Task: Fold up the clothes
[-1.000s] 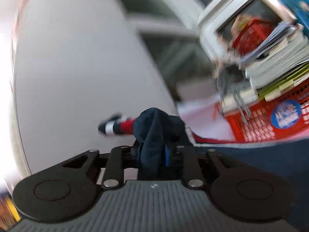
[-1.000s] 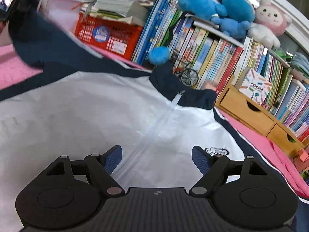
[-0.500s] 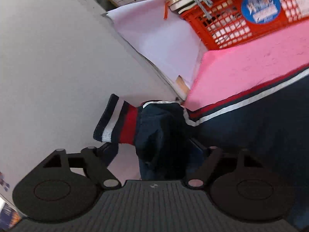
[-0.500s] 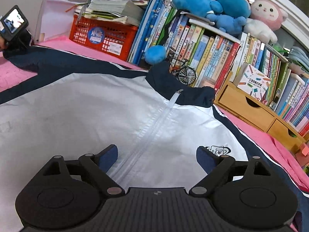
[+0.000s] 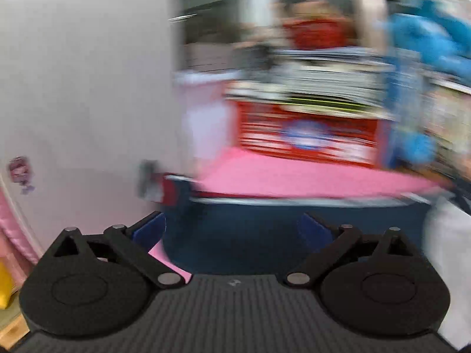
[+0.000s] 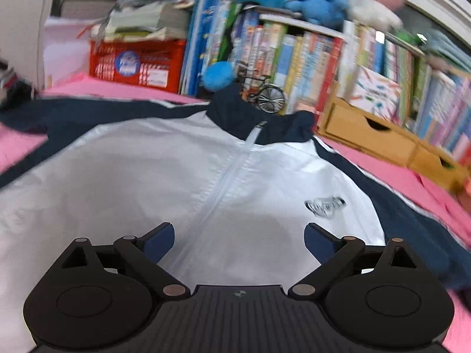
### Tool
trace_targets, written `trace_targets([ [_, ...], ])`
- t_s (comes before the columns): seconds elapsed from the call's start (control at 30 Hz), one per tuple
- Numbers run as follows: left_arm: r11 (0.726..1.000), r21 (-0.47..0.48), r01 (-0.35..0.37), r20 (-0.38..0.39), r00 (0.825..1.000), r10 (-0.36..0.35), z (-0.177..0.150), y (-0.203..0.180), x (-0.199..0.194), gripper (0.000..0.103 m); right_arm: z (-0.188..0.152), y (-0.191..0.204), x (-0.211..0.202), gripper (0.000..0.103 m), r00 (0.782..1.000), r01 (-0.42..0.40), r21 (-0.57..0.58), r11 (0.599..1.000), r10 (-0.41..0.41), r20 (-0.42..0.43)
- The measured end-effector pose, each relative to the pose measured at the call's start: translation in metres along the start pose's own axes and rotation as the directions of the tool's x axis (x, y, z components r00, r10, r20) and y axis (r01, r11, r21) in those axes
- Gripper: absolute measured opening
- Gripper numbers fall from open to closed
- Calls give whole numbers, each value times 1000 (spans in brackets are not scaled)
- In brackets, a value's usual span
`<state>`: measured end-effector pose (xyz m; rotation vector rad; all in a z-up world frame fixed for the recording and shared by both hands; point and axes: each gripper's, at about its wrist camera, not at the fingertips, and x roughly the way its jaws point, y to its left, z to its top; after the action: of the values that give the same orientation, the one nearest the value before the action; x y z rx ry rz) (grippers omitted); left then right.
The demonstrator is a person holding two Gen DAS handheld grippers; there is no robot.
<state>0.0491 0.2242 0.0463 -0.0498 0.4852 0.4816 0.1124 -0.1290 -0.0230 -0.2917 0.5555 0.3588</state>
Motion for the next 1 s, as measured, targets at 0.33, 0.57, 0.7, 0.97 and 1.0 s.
trace_targets([
  [0.33, 868, 277, 411, -233, 906, -354, -93, -155, -134, 101, -66, -17, -139, 96, 998, -24, 151, 988, 14, 65],
  [0.57, 872, 234, 431, -348, 874, -338, -113, -165, -180, 101, -94, -3, -217, 99, 999, 20, 168, 986, -25, 23],
  [0.7, 884, 221, 411, -380, 871, -311, -123, -157, -202, 102, -103, 12, -248, 101, 999, 27, 145, 989, -31, 31],
  [0.97, 883, 243, 401, -366, 881, -299, -136, -149, -228, 102, -118, 24, -268, 102, 1000, 19, 170, 985, -19, -5],
  [1.0, 885, 238, 401, -371, 879, -298, -137, -147, -227, 102, -119, 25, -269, 102, 1000, 21, 172, 985, -19, -11],
])
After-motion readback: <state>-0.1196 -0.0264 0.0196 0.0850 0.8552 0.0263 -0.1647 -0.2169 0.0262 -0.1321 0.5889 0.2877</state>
